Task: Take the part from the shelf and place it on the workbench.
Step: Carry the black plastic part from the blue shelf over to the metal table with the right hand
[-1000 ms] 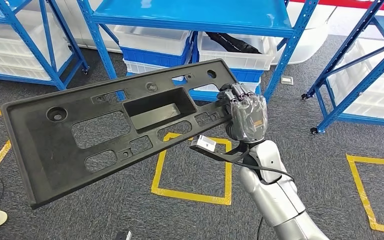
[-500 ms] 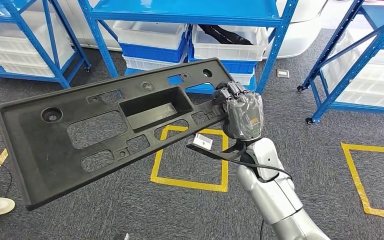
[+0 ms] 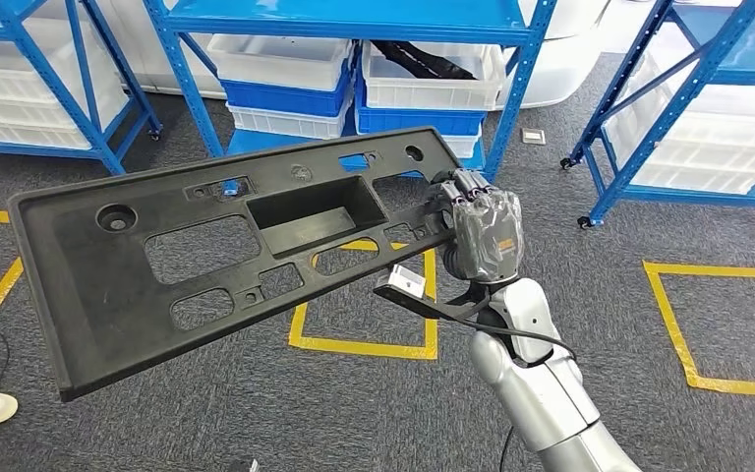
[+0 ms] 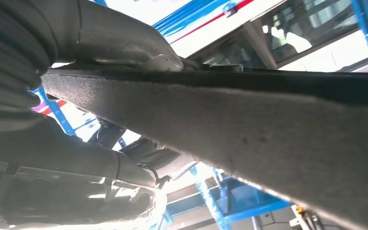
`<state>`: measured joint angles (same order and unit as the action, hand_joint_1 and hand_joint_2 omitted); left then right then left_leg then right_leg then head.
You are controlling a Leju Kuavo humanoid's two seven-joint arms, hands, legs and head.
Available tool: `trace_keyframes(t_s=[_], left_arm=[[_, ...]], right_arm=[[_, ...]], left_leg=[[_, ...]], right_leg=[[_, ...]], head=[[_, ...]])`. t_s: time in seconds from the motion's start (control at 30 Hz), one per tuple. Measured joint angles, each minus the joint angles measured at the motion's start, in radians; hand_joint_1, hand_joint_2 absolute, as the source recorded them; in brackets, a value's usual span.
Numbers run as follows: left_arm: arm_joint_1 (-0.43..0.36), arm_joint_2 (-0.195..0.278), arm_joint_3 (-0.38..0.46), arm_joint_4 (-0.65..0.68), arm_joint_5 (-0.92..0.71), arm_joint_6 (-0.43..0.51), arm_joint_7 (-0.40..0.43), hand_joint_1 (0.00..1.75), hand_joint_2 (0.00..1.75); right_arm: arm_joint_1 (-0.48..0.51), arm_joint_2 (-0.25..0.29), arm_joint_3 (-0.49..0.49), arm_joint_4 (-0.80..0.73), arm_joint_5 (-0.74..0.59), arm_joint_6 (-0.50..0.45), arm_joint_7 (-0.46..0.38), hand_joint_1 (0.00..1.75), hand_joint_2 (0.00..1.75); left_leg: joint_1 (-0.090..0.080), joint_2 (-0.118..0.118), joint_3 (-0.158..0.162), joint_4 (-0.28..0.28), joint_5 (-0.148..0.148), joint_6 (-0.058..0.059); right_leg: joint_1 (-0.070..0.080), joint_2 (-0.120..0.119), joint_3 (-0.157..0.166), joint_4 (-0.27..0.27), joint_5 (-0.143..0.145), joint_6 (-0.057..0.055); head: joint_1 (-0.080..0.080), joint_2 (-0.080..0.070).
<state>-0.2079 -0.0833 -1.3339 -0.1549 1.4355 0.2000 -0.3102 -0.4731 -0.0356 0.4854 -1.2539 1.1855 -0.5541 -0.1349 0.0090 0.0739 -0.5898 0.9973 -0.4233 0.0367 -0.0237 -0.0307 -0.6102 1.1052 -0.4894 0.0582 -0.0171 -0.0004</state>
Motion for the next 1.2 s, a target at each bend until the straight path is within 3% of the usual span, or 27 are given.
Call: trace_keyframes(t_s=[0.07, 0.17, 0.23, 0.3, 0.33, 0.37, 0.4, 0.43, 0.47, 0.53, 0.6, 0.67, 0.7, 0.77, 0.83, 0.9, 0.93, 0.97, 1.03, 1.1, 1.17, 1.2], left_arm=[[0.001, 0.002, 0.001, 0.001, -0.002, 0.011, -0.014, 0.00, 0.00], [0.005, -0.001, 0.003, 0.001, -0.004, 0.054, -0.046, 0.00, 0.00], [0.008, -0.003, 0.006, 0.001, -0.008, 0.080, -0.077, 0.00, 0.00], [0.014, -0.004, 0.007, 0.001, -0.012, 0.095, -0.110, 0.00, 0.00], [0.019, -0.005, 0.008, 0.001, -0.013, 0.097, -0.126, 0.00, 0.00], [0.024, -0.005, 0.010, 0.001, -0.012, 0.094, -0.138, 0.00, 0.00], [0.028, -0.005, 0.012, 0.001, -0.010, 0.089, -0.149, 0.00, 0.00], [0.031, -0.005, 0.016, 0.001, -0.007, 0.083, -0.158, 0.00, 0.00], [0.032, -0.005, 0.020, 0.001, -0.004, 0.080, -0.164, 0.00, 0.00], [0.033, -0.005, 0.026, 0.001, 0.001, 0.078, -0.170, 0.00, 0.00], [0.034, -0.005, 0.030, 0.000, 0.001, 0.075, -0.173, 0.00, 0.00], [0.034, -0.005, 0.033, 0.000, -0.001, 0.070, -0.176, 0.00, 0.00], [0.034, -0.006, 0.034, 0.000, -0.002, 0.069, -0.178, 0.00, 0.00], [0.033, -0.008, 0.036, -0.001, -0.008, 0.067, -0.179, 0.00, 0.00], [0.034, -0.010, 0.037, -0.001, -0.017, 0.065, -0.176, 0.00, 0.00], [0.035, -0.010, 0.037, -0.001, -0.023, 0.063, -0.169, 0.00, 0.00], [0.035, -0.010, 0.037, -0.001, -0.025, 0.061, -0.164, 0.00, 0.00], [0.035, -0.010, 0.037, -0.001, -0.027, 0.058, -0.159, 0.00, 0.00], [0.033, -0.010, 0.038, -0.001, -0.032, 0.054, -0.151, 0.00, 0.00], [0.031, -0.010, 0.038, -0.001, -0.038, 0.056, -0.147, 0.00, 0.00], [0.028, -0.011, 0.038, -0.001, -0.044, 0.063, -0.146, 0.00, 0.00], [0.026, -0.011, 0.038, -0.001, -0.045, 0.066, -0.146, 0.00, 0.00]], right_arm=[[0.002, 0.001, -0.003, -0.005, 0.012, 0.003, 0.002, 1.75, 1.75], [0.010, 0.001, -0.010, -0.018, 0.036, 0.012, 0.012, 1.75, 1.75], [0.016, 0.000, -0.017, -0.030, 0.051, 0.017, 0.018, 1.75, 1.75], [0.021, -0.001, -0.021, -0.040, 0.061, 0.019, 0.023, 1.75, 1.75], [0.025, -0.002, -0.022, -0.042, 0.062, 0.020, 0.025, 1.75, 1.75], [0.031, -0.004, -0.023, -0.044, 0.063, 0.021, 0.026, 1.75, 1.75], [0.037, -0.006, -0.025, -0.045, 0.063, 0.021, 0.027, 1.75, 1.75], [0.042, -0.009, -0.027, -0.045, 0.063, 0.021, 0.027, 1.75, 1.75], [0.047, -0.011, -0.029, -0.047, 0.063, 0.021, 0.027, 1.75, 1.75], [0.050, -0.014, -0.031, -0.053, 0.063, 0.020, 0.028, 1.75, 1.75], [0.052, -0.015, -0.031, -0.059, 0.067, 0.020, 0.030, 1.75, 1.75], [0.057, -0.018, -0.031, -0.065, 0.072, 0.019, 0.034, 1.75, 1.75], [0.059, -0.020, -0.032, -0.068, 0.075, 0.019, 0.037, 1.75, 1.75], [0.060, -0.025, -0.035, -0.074, 0.083, 0.019, 0.044, 1.75, 1.75], [0.066, -0.029, -0.037, -0.079, 0.099, 0.018, 0.056, 1.75, 1.75], [0.083, -0.032, -0.041, -0.085, 0.115, 0.019, 0.068, 1.75, 1.75], [0.092, -0.034, -0.045, -0.089, 0.124, 0.021, 0.073, 1.75, 1.75], [0.099, -0.036, -0.048, -0.094, 0.131, 0.023, 0.078, 1.75, 1.75], [0.107, -0.038, -0.056, -0.108, 0.151, 0.030, 0.088, 1.75, 1.75], [0.114, -0.038, -0.063, -0.124, 0.176, 0.035, 0.099, 1.75, 1.75], [0.127, -0.040, -0.073, -0.138, 0.194, 0.038, 0.106, 1.75, 1.75], [0.134, -0.041, -0.078, -0.144, 0.198, 0.038, 0.108, 1.75, 1.75]], left_leg=[[-0.005, 0.014, -0.004, 0.006, 0.002, -0.011], [-0.004, 0.034, -0.006, 0.007, 0.007, -0.028], [0.003, 0.006, -0.021, 0.041, -0.024, -0.039], [0.007, -0.048, -0.067, 0.154, -0.099, -0.046], [0.008, -0.064, -0.095, 0.224, -0.135, -0.047], [0.008, -0.071, -0.116, 0.277, -0.156, -0.047], [0.008, -0.073, -0.121, 0.297, -0.158, -0.044], [0.008, -0.076, -0.106, 0.278, -0.141, -0.040], [0.007, -0.083, -0.073, 0.221, -0.110, -0.033], [0.008, -0.125, 0.003, 0.084, -0.061, -0.017], [0.004, -0.149, 0.036, 0.022, -0.050, -0.008], [0.001, -0.130, 0.037, 0.012, -0.045, -0.004], [0.002, -0.117, 0.038, 0.004, -0.038, -0.002], [0.006, -0.090, 0.040, -0.015, -0.023, 0.003], [0.005, -0.062, 0.037, -0.019, -0.018, 0.008], [0.003, -0.031, 0.034, -0.018, -0.017, 0.008], [0.004, -0.017, 0.033, -0.017, -0.017, 0.007], [0.004, -0.004, 0.033, -0.016, -0.018, 0.005], [0.004, 0.021, 0.033, -0.009, -0.023, -0.005], [-0.001, 0.042, 0.034, -0.003, -0.028, -0.018], [-0.001, 0.061, 0.036, -0.003, -0.027, -0.029], [0.003, 0.053, 0.035, 0.001, -0.032, -0.036]], right_leg=[[0.003, -0.022, 0.052, -0.091, 0.022, -0.006], [0.007, 0.000, 0.047, -0.100, 0.034, -0.032], [0.002, 0.019, 0.041, -0.102, 0.045, -0.051], [0.001, 0.038, 0.031, -0.102, 0.055, -0.066], [0.003, 0.049, 0.026, -0.102, 0.058, -0.070], [0.005, 0.061, 0.022, -0.102, 0.062, -0.073], [0.008, 0.074, 0.018, -0.101, 0.065, -0.074], [0.010, 0.087, 0.016, -0.101, 0.068, -0.074], [0.012, 0.101, 0.015, -0.101, 0.071, -0.072], [0.015, 0.125, 0.012, -0.100, 0.077, -0.067], [0.013, 0.144, 0.004, -0.100, 0.083, -0.056], [0.013, 0.165, -0.006, -0.104, 0.093, -0.042], [0.015, 0.159, -0.013, -0.102, 0.093, -0.036], [0.021, 0.113, -0.046, -0.051, 0.065, -0.034], [0.019, 0.061, -0.101, 0.073, 0.006, -0.036], [0.012, 0.045, -0.135, 0.162, -0.025, -0.028], [0.007, 0.039, -0.124, 0.155, -0.020, -0.019], [0.002, 0.028, -0.091, 0.105, -0.002, -0.009], [-0.003, -0.019, -0.007, -0.036, 0.036, 0.004], [0.003, -0.043, 0.031, -0.106, 0.053, -0.006], [0.007, -0.022, 0.024, -0.106, 0.059, -0.024], [0.003, -0.009, 0.022, -0.107, 0.062, -0.031]], head=[[0.000, 0.000], [-0.002, 0.000], [-0.002, 0.000], [-0.005, 0.000], [-0.006, 0.000], [-0.006, 0.000], [-0.006, 0.000], [-0.006, 0.000], [-0.006, 0.000], [-0.005, 0.000], [-0.004, 0.000], [-0.004, 0.000], [-0.004, 0.000], [0.004, 0.000], [0.012, 0.000], [0.013, 0.000], [0.014, 0.000], [0.014, 0.000], [0.015, 0.000], [0.013, 0.000], [0.012, 0.000], [0.011, 0.000]])
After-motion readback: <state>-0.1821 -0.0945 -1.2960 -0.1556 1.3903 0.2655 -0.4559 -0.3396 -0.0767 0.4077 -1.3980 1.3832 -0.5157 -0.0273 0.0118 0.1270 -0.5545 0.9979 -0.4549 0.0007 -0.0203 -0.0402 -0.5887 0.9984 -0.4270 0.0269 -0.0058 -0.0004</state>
